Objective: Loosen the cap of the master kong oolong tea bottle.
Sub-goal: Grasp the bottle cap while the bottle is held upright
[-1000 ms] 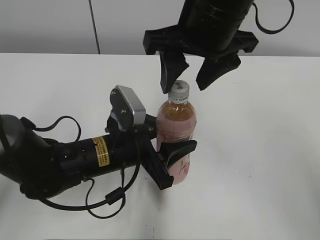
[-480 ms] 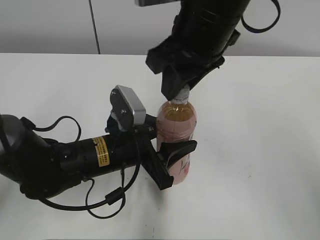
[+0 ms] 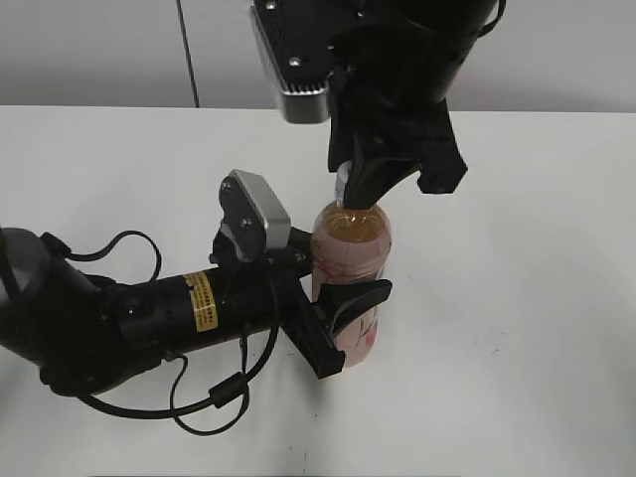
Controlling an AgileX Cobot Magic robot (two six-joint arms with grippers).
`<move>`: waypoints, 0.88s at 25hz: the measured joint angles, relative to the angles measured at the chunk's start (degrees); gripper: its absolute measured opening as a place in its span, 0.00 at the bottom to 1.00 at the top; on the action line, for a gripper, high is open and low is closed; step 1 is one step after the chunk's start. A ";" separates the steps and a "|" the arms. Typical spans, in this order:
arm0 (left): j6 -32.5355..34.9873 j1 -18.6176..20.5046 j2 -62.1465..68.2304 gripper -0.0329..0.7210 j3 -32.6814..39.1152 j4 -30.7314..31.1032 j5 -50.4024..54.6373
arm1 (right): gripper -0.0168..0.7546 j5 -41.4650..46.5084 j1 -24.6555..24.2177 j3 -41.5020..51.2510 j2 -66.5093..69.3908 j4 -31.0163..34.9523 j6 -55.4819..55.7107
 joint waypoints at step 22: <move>-0.17 0.00 0.00 0.54 0.00 -0.05 0.00 | 0.77 -0.05 0.00 -6.24 0.00 1.45 64.25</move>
